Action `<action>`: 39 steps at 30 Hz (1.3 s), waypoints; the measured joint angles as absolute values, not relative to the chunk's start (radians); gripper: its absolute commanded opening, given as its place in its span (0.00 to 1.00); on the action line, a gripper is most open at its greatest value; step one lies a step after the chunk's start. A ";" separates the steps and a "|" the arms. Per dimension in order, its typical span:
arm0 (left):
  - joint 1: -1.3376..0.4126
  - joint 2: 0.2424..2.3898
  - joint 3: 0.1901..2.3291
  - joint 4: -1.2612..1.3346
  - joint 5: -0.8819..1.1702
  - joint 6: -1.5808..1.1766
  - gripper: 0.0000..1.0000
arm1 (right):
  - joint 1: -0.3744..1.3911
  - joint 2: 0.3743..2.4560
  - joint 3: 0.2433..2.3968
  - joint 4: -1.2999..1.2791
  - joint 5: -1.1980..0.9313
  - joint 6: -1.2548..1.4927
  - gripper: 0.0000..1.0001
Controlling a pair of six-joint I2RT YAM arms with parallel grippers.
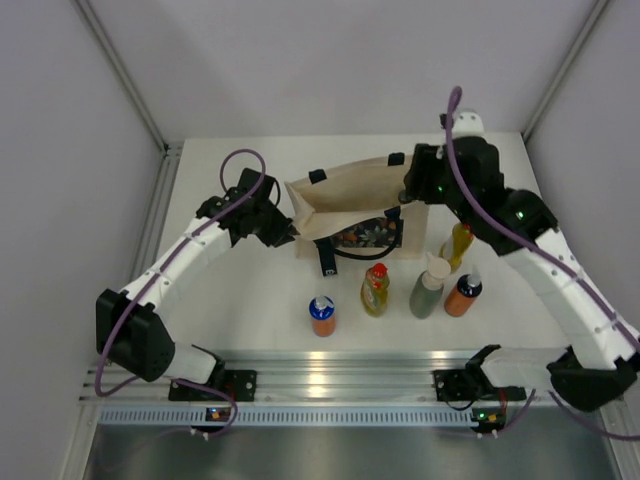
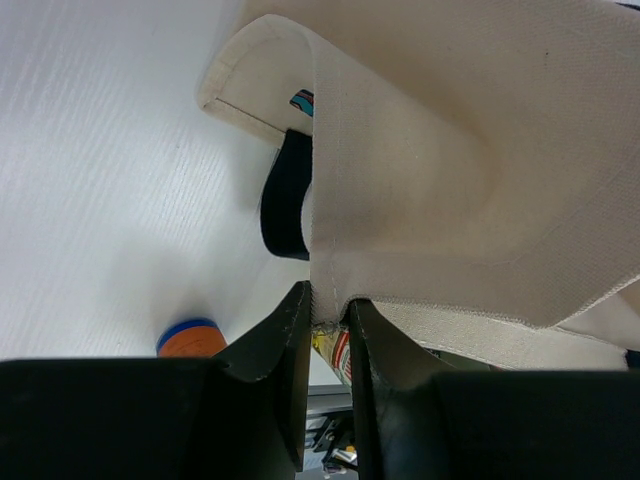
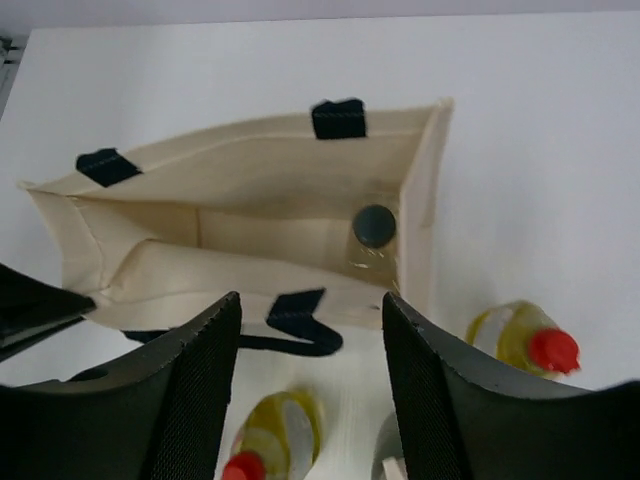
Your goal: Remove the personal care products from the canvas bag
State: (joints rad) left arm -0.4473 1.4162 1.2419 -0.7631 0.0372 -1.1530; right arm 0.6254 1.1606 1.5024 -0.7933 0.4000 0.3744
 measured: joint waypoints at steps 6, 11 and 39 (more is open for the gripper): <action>-0.447 1.416 1.242 -0.763 0.037 -1.154 0.00 | 0.620 1.504 1.769 -0.840 0.316 0.306 0.56; -0.447 1.414 1.242 -0.763 0.037 -1.162 0.00 | 0.585 1.669 1.790 -0.906 0.286 0.298 0.56; -0.426 1.370 1.234 -0.768 0.064 -1.180 0.00 | 0.499 1.906 1.762 -0.909 0.362 0.221 0.66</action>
